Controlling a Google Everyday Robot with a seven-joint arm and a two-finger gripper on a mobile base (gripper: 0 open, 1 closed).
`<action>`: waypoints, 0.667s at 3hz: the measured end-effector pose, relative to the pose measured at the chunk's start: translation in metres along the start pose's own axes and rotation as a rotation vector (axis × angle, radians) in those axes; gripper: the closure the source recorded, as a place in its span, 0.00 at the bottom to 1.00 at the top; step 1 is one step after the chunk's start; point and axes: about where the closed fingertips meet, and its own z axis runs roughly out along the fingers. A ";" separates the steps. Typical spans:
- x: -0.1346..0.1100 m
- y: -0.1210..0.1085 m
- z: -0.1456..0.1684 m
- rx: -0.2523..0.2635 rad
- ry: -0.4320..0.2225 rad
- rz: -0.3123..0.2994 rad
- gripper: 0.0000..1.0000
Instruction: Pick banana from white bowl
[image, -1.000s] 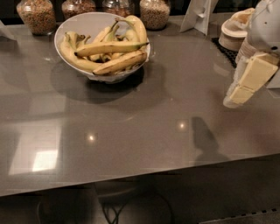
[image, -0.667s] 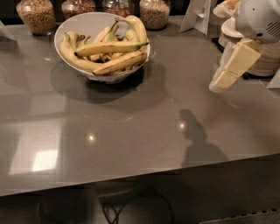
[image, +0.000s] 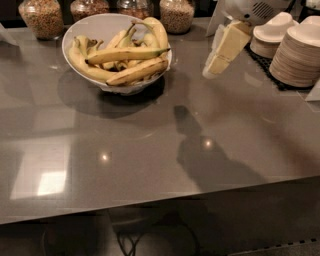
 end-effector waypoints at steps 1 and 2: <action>-0.029 -0.025 0.025 -0.013 -0.007 -0.044 0.00; -0.087 -0.056 0.066 -0.041 -0.046 -0.089 0.00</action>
Offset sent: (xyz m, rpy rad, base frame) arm 0.0763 0.0965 0.0149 -0.0315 -0.0072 0.1016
